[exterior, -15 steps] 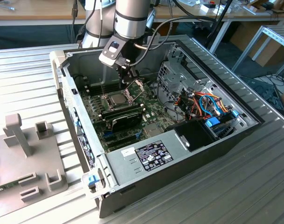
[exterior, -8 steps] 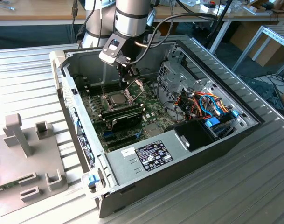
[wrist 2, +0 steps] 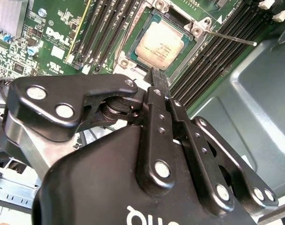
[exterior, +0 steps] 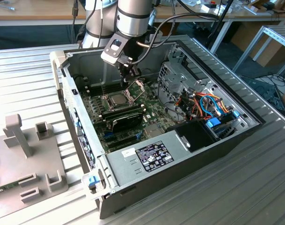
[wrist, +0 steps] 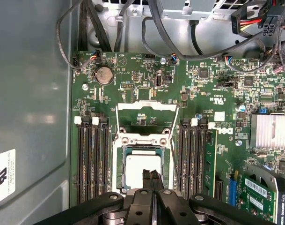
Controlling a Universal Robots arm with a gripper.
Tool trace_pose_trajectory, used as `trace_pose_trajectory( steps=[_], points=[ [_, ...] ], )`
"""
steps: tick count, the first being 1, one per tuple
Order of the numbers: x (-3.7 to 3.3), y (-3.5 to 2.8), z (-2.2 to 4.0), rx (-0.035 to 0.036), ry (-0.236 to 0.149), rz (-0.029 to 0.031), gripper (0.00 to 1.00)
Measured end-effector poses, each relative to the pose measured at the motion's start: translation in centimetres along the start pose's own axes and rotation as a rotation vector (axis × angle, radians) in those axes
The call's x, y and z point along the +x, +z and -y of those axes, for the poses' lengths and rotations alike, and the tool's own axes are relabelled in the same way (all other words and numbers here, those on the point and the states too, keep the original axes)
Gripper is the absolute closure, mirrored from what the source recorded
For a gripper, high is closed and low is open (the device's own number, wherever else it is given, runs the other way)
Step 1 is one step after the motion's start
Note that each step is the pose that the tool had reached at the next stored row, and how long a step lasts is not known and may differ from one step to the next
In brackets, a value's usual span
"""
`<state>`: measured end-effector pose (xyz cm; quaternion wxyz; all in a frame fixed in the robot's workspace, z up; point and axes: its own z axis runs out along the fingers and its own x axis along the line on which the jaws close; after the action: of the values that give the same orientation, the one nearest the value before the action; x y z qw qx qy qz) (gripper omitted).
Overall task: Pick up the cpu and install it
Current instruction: 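Close the cpu cover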
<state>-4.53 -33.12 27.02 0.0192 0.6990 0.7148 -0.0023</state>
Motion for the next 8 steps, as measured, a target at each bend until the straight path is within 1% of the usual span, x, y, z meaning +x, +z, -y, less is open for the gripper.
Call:
trace_pose_trajectory(
  steps=[8],
  points=[
    [-0.01, 0.02, -0.54, -0.0001, 0.0, 0.0, 0.89]
  ],
)
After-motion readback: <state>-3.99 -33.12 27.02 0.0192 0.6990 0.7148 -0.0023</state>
